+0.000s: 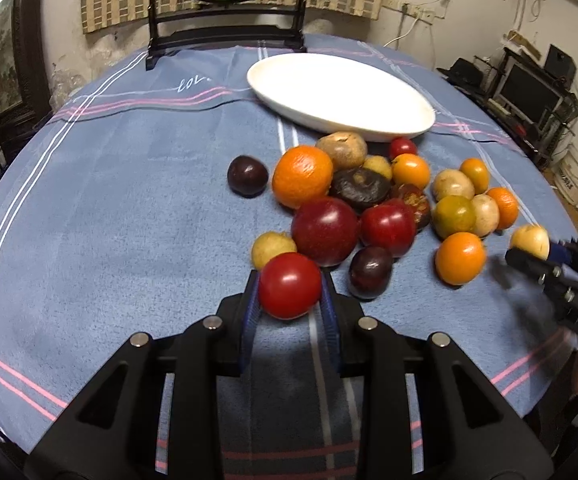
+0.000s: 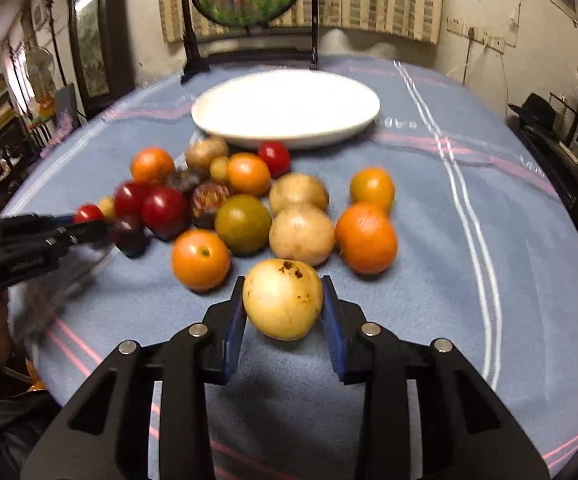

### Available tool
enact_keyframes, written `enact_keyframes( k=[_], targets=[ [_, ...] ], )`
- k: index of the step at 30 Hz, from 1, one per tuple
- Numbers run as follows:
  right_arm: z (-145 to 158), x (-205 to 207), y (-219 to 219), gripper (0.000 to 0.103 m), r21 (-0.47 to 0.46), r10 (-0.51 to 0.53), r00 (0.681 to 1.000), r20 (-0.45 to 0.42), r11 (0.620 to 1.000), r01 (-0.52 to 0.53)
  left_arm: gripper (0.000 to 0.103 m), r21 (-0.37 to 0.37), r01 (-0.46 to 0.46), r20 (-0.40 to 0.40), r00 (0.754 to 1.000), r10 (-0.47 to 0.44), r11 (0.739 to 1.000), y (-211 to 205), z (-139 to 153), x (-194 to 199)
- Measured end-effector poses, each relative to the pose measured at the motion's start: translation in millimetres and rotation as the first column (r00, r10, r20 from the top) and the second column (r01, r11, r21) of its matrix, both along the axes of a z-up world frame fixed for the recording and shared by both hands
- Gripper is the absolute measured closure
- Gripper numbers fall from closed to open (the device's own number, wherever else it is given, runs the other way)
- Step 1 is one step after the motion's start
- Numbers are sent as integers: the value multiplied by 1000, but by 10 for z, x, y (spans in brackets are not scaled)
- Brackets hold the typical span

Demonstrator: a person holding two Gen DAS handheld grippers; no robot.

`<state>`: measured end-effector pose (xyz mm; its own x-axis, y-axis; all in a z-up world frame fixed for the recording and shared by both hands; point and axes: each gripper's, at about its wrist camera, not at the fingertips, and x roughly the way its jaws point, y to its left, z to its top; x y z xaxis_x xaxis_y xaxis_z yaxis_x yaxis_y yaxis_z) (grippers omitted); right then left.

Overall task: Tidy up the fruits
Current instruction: 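Grasp a red cherry tomato with the left tool while the right tool grasps a pale round fruit, then carry both fruits onto the white plate and open both tools, then grasp a small yellow-green fruit with the left tool while the right tool grasps an orange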

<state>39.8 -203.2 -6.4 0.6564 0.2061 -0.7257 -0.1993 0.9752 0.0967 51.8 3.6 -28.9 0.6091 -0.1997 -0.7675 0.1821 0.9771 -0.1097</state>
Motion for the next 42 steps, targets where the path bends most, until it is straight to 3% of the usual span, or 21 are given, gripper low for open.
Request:
enact_keyframes(
  k=[4, 8, 10, 14, 17, 22, 23, 25, 26, 27, 28, 33, 35, 42],
  targets=[
    [248, 216, -16, 67, 13, 13, 999, 46, 1000, -14, 74, -24, 41, 35, 999, -40, 999, -1, 230, 132],
    [506, 750, 93, 67, 4, 37, 995, 94, 999, -38, 74, -49, 75, 87, 994, -71, 996, -102, 600, 641],
    [529, 1100, 183, 67, -22, 38, 995, 89, 999, -37, 74, -37, 75, 70, 995, -73, 996, -224, 687, 1047],
    [290, 1871, 290, 67, -86, 18, 999, -35, 996, -21, 73, -19, 68, -74, 995, -69, 998, -473, 479, 1967],
    [58, 2376, 248, 67, -112, -20, 992, -128, 994, 5, 73, 34, 43, -135, 990, -38, 999, -567, 252, 2351],
    [-164, 2750, 173, 67, -122, -55, 977, -207, 992, 30, 73, 87, 41, -191, 981, -24, 995, -648, -43, 2745],
    [-173, 2767, 187, 66, -124, -55, 975, -214, 992, 29, 73, 85, 41, -191, 981, -24, 996, -659, -53, 2754],
    [-159, 2771, 213, 51, -141, -46, 977, -209, 990, 16, 70, 72, 38, -192, 981, -24, 997, -654, -46, 2774],
    [-105, 2719, 217, 37, -165, -57, 984, -167, 986, 30, 53, 60, 41, -194, 981, -29, 997, -649, -28, 2764],
    [-63, 2674, 223, 34, -174, -64, 988, -140, 984, 39, 42, 51, 46, -188, 982, -36, 998, -643, 6, 2721],
    [10, 2605, 209, 33, -173, -63, 993, -101, 984, 45, 35, 58, 43, -156, 987, -33, 997, -642, 64, 2669],
    [246, 2191, 16, 33, -135, -76, 996, -44, 988, 69, 29, 62, 71, -77, 995, -66, 996, -579, 386, 2266],
    [346, 1872, -68, 33, -126, -68, 998, -2, 990, 68, 18, 48, 81, -48, 996, -79, 996, -515, 477, 2041],
    [304, 878, -309, 32, -39, -86, 995, 47, 995, 88, 17, 103, 119, 13, 993, -121, 988, -307, 479, 1194]
  ],
)
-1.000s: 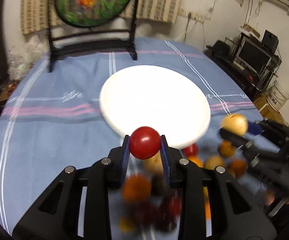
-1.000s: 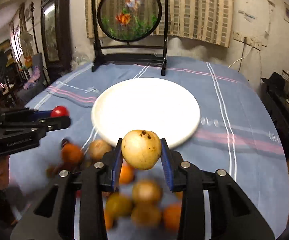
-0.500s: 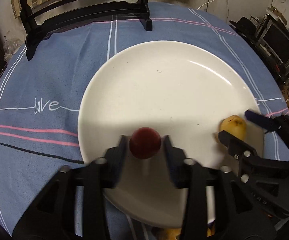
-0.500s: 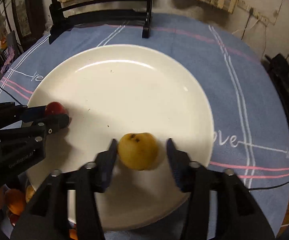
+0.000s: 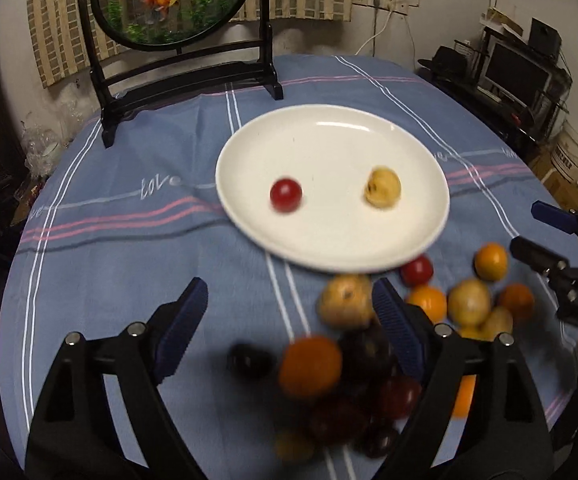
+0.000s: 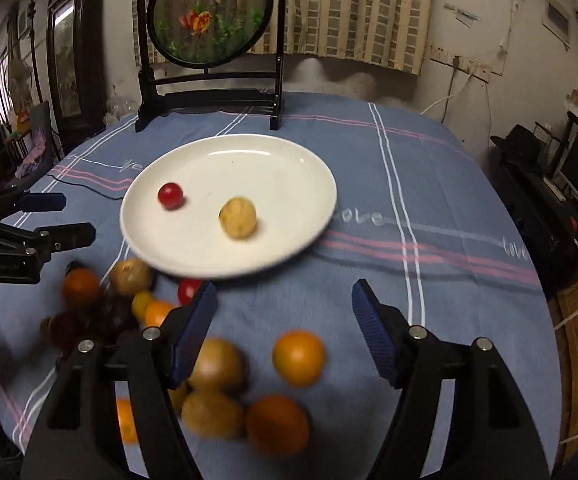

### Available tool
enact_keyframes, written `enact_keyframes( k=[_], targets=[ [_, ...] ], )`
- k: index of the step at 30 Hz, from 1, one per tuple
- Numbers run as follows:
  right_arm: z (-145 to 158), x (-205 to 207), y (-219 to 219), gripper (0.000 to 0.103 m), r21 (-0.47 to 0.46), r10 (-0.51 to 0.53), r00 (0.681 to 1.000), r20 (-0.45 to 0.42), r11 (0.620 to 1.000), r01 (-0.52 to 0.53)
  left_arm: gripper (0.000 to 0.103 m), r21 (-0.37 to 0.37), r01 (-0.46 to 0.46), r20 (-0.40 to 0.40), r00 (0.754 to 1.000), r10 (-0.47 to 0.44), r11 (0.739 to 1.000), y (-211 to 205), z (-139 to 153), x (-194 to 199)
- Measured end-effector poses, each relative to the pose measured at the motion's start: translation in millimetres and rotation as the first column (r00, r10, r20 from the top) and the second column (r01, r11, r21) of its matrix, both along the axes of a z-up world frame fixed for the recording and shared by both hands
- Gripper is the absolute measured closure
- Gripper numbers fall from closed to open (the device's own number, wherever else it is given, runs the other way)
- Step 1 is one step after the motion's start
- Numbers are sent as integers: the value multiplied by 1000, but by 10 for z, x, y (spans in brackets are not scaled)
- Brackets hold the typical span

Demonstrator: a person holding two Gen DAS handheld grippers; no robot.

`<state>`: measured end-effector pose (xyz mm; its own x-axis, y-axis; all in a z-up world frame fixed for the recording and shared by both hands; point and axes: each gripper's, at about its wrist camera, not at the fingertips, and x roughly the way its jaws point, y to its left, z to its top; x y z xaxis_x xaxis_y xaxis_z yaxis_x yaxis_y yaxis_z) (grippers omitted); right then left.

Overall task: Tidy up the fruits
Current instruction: 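Grasp a small yellow-green fruit with the left tool while the right tool grasps an orange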

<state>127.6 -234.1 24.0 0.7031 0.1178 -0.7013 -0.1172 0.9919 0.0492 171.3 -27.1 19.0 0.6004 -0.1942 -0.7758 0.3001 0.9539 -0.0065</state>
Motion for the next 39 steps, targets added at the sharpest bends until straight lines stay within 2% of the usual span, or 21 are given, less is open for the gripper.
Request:
enact_keyframes(
  k=[3, 7, 13, 19, 22, 27, 30, 31, 34, 39],
  targets=[
    [-89, -314, -98, 32, 77, -32, 999, -4, 997, 32, 17, -1, 4, -18, 1000, -4, 1000, 112, -115, -300],
    [-147, -593, -161, 32, 134, -58, 998, -2, 989, 58, 17, 25, 18, -24, 1000, -18, 1000, 201, -237, -597],
    [-277, -841, -101, 31, 128, -51, 999, -13, 990, 52, 17, 51, 21, -21, 1000, -20, 998, 367, -381, -847],
    [-345, -902, -27, 31, 134, -34, 999, -16, 990, 36, 19, 55, 20, -76, 997, -16, 998, 458, -588, -825],
    [-338, -889, -16, 31, 149, -28, 1000, -10, 988, 30, 28, 49, 28, -91, 996, -24, 998, 427, -636, -781],
    [-356, -870, 48, 31, 142, -1, 1000, -16, 990, 3, 34, 56, 53, -82, 995, -48, 997, 358, -654, -727],
    [-369, -884, 121, 31, 128, 18, 1000, -18, 992, -16, 62, 41, 100, -66, 993, -97, 994, 293, -640, -726],
    [-367, -888, 148, 31, 125, 28, 999, -17, 992, -26, 77, 39, 125, -60, 991, -122, 991, 255, -637, -739],
    [-361, -894, 227, 31, 122, 58, 998, -19, 991, -55, 77, 76, 158, -29, 987, -156, 984, 170, -647, -780],
    [-368, -917, 439, 31, 97, 129, 991, -35, 987, -125, 77, 48, 151, -39, 988, -150, 987, 215, -633, -800]
  ],
)
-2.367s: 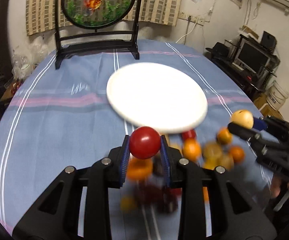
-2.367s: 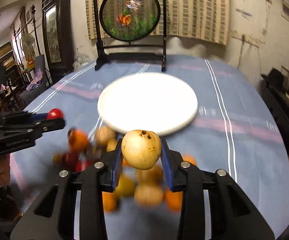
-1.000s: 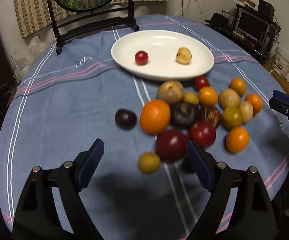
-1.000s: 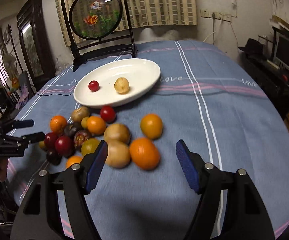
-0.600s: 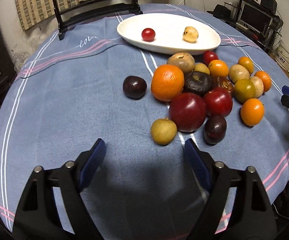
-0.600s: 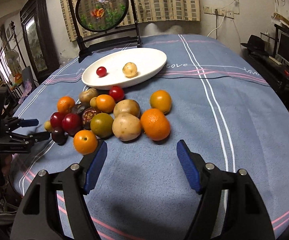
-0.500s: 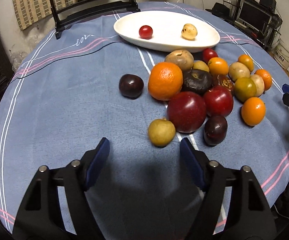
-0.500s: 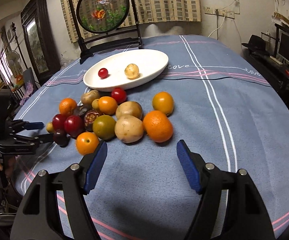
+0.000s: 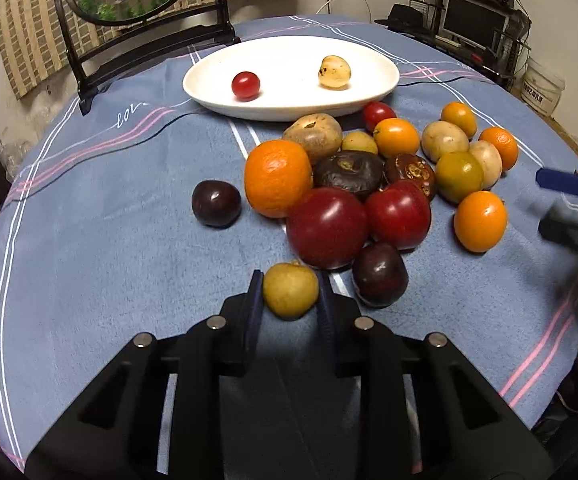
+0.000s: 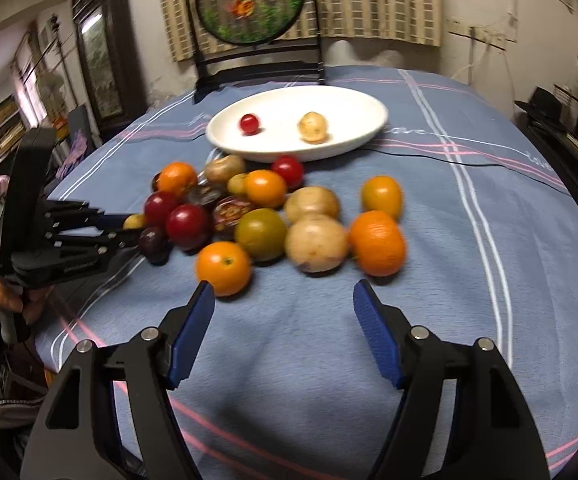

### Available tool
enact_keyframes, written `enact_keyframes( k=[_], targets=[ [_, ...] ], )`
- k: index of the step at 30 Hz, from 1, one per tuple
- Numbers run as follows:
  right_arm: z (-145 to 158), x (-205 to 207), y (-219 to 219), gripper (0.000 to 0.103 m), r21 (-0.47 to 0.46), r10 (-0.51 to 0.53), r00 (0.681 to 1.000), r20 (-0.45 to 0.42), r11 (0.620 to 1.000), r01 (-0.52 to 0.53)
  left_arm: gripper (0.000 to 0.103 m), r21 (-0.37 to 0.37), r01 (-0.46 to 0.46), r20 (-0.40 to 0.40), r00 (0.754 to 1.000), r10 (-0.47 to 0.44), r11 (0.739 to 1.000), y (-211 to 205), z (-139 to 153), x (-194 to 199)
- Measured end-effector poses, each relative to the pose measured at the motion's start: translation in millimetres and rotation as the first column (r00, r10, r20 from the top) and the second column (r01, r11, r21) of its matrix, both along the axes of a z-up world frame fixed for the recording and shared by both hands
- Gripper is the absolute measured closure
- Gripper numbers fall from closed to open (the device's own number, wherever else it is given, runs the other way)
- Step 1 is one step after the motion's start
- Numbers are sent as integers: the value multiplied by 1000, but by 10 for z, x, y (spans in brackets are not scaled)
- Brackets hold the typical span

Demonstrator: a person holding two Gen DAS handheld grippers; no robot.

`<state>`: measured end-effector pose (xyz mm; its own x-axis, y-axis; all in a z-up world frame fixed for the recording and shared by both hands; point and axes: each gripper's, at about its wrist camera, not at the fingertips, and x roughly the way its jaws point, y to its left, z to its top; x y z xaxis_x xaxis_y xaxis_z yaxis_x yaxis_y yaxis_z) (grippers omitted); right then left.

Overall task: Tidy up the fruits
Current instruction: 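Grasp a small yellow-green fruit with the left tool while the right tool grasps an orange, then lower both held fruits onto the white plate and open both tools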

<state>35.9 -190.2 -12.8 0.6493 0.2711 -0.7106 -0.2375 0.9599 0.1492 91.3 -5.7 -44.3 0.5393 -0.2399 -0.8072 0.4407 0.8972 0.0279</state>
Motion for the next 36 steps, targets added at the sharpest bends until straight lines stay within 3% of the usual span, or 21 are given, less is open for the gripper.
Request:
enact_keyframes(
  k=[5, 9, 10, 11, 12, 18, 22, 26, 32, 36],
  targets=[
    [-87, 106, 259, 31, -61, 45, 998, -48, 997, -48, 77, -20, -32, -33, 999, 31, 999, 47, 35, -5],
    [-167, 258, 430, 40, -92, 47, 996, -81, 994, -54, 77, -36, -47, -39, 998, 46, 998, 71, 78, -24],
    [-175, 292, 437, 45, -101, 40, 996, -84, 994, -48, 77, -38, -49, -41, 998, 47, 998, 74, 79, -21],
    [-186, 335, 457, 60, -111, 32, 995, -91, 993, -42, 77, -41, -53, -47, 998, 51, 998, 79, 73, -12],
    [-191, 364, 469, 64, -101, 35, 995, -96, 994, -45, 77, -43, -57, -52, 997, 55, 997, 83, 64, -6],
    [-115, 331, 432, 64, -60, 54, 996, -71, 997, -58, 77, -63, -60, -68, 996, 56, 996, 126, 66, -9],
    [169, 185, 250, 64, 33, 99, 995, 5, 994, -99, 77, -100, -36, -59, 998, 30, 994, 156, 196, -62],
    [421, 301, 32, 64, 22, 41, 997, 72, 999, -43, 77, -128, -2, -7, 1000, 1, 992, 93, 458, -36],
    [591, 883, -85, 64, -61, -27, 994, 105, 998, 33, 77, -115, -87, 49, 994, 93, 990, -43, 792, 576],
    [514, 1397, -49, 64, -103, -23, 998, 57, 994, 29, 77, -99, -129, 19, 991, 131, 987, -188, 729, 1126]
  ],
)
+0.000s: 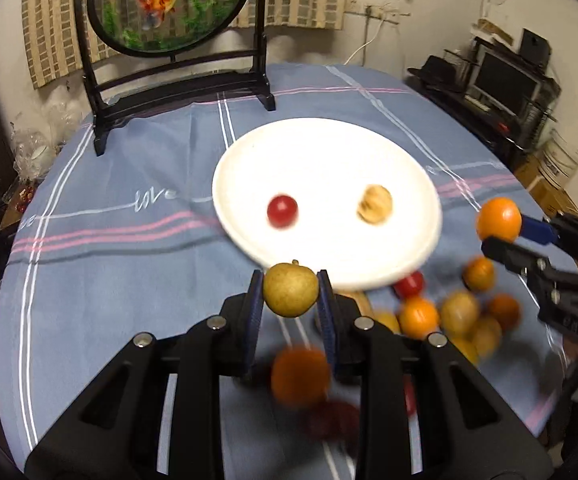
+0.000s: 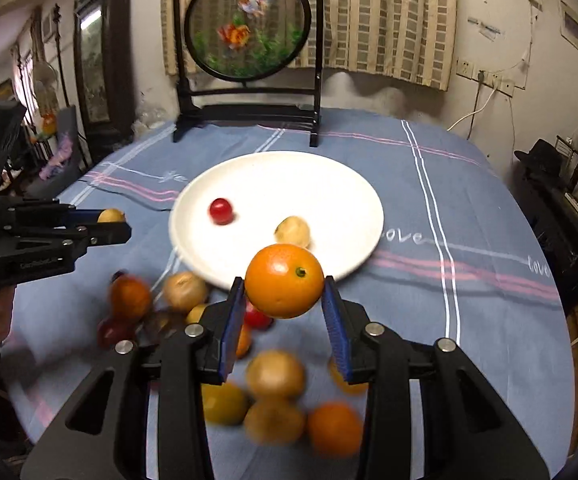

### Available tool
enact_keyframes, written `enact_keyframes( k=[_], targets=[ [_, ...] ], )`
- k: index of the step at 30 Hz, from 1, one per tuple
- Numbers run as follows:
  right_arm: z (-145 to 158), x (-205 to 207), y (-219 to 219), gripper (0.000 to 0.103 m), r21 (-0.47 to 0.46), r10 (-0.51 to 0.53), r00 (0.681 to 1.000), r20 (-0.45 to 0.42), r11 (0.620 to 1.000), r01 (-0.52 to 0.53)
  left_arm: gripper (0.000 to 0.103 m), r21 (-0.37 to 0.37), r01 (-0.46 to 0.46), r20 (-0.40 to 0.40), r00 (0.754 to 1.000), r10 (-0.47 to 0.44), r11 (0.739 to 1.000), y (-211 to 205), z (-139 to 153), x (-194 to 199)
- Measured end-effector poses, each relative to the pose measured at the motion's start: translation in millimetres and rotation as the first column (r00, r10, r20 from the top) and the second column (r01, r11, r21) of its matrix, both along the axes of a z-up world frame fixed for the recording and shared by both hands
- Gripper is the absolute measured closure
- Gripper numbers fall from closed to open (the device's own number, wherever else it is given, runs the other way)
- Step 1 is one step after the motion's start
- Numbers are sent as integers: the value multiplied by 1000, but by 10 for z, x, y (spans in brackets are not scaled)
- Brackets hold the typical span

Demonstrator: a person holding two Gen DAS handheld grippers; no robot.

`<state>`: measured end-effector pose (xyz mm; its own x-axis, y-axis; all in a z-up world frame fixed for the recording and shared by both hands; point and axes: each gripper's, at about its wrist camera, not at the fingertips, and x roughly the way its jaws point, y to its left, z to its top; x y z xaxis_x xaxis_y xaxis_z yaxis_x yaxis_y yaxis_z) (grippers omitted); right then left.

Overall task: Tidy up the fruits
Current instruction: 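Lower both held fruits onto the white plate and open both tools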

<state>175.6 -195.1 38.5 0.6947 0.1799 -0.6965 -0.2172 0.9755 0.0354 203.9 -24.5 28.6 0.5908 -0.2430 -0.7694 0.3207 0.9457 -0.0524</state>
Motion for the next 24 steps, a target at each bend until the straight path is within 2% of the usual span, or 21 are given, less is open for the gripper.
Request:
enact_keyframes(
  k=[6, 14, 15, 16, 17, 19, 24],
  targets=[
    [-267, 574, 35, 64, -82, -21, 995, -93, 997, 13, 76, 65, -20, -57, 998, 24, 998, -198, -271, 551],
    [-524, 908, -33, 64, -138, -44, 986, -158, 990, 22, 76, 94, -44, -117, 992, 55, 995, -272, -535, 894],
    [-536, 926, -36, 60, -138, -47, 985, -164, 990, 24, 74, 89, -44, -120, 991, 54, 995, -282, -546, 915],
    [-527, 924, -39, 59, -134, -49, 986, -160, 991, 28, 63, 89, -46, -120, 991, 56, 995, -291, -541, 921],
    [-496, 902, -45, 59, -123, -50, 988, -144, 992, 32, 46, 91, -52, -115, 991, 63, 994, -294, -526, 908],
    [-414, 822, -58, 59, -96, -39, 993, -112, 995, 29, 40, 91, -59, -72, 995, 66, 994, -292, -432, 834],
    [-252, 541, -137, 59, -86, -44, 997, -60, 996, 39, 34, 105, -62, -18, 998, 64, 993, -246, -217, 598]
  ],
)
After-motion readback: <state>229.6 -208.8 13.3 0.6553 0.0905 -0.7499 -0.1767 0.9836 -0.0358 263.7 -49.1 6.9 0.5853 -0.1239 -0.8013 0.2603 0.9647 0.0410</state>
